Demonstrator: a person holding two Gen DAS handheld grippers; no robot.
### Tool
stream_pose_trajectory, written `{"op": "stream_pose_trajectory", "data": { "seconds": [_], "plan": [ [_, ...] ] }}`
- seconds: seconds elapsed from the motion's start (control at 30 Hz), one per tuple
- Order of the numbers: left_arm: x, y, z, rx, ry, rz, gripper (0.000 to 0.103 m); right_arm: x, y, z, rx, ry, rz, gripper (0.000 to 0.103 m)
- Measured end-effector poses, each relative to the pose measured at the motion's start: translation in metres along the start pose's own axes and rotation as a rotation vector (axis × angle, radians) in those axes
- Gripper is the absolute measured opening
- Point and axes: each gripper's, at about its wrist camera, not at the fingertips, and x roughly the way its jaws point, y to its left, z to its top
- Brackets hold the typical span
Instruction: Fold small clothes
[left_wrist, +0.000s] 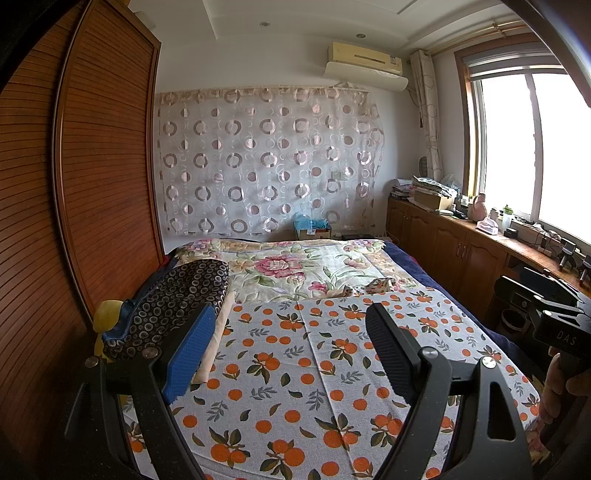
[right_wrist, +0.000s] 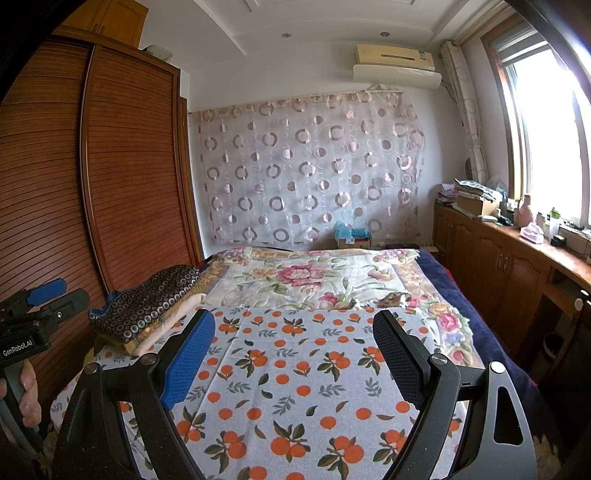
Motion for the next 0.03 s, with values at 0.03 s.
{"op": "stream_pose_trajectory", "data": {
  "seconds": [0.03],
  "plan": [
    [-0.0001, -0.0003, 0.0001, 0.001, 0.000, 0.001, 0.084, 0.0001, 0.0001, 0.0000, 0.000, 0.000, 0.000, 0.088]
  ]
}}
